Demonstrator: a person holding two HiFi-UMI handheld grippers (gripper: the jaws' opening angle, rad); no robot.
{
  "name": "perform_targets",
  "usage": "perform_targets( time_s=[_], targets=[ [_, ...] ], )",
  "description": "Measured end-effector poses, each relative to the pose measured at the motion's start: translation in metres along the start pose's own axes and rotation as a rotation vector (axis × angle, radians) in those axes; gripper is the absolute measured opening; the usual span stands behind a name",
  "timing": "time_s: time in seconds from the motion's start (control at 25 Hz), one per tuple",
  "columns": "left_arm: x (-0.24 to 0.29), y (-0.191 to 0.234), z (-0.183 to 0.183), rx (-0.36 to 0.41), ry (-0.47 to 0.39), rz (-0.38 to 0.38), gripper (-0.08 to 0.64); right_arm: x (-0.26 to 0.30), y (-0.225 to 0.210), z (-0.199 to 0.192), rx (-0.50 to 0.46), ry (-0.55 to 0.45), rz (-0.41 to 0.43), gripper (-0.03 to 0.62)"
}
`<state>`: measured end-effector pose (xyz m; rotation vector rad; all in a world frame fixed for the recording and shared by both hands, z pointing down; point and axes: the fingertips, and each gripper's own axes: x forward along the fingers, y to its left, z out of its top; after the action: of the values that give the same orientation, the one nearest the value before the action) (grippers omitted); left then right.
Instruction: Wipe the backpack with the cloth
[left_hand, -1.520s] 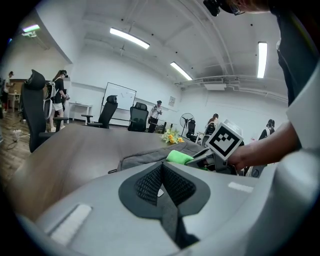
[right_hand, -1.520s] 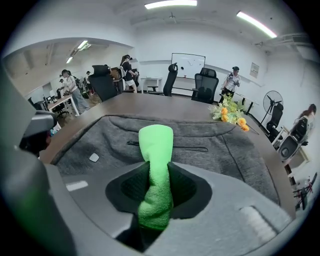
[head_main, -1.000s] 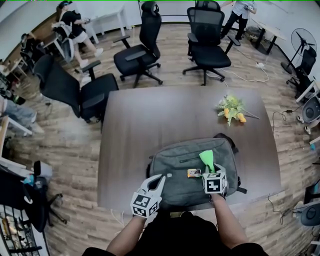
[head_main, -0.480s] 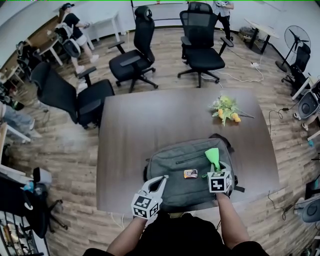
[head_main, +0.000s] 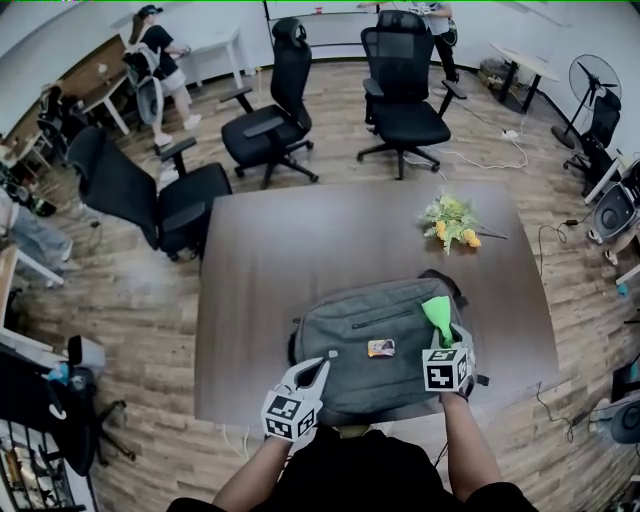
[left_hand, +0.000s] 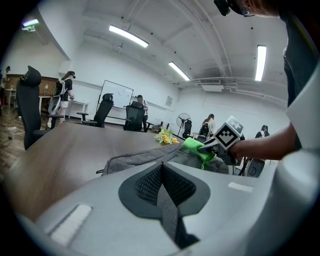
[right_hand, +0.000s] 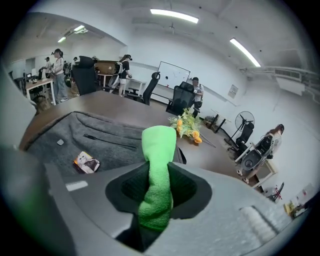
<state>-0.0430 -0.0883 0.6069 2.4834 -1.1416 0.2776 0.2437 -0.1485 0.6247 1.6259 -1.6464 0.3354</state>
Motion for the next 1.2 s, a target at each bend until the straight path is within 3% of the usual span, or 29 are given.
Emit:
perform_targets(
  time_s=[0.44,0.92,1.2],
  targets=[
    [-0.013,0.002,-0.008,-0.010,0.012,0.045,0.020,-0.012,0.076,0.009,-0.035,-0.056,0.160,0.101],
    [-0.043,0.012,-0.031,-0.045,0.033,0.139,0.020,-0.040,0.208,0.007,-0.054,-0.070,0.515,0.101],
    [-0.071,0.036,-0.032,-0.048,0.009,0.272,0.020,-0.066,0.270,0.010,-0.120,-0.075,0.658,0.103]
  ],
)
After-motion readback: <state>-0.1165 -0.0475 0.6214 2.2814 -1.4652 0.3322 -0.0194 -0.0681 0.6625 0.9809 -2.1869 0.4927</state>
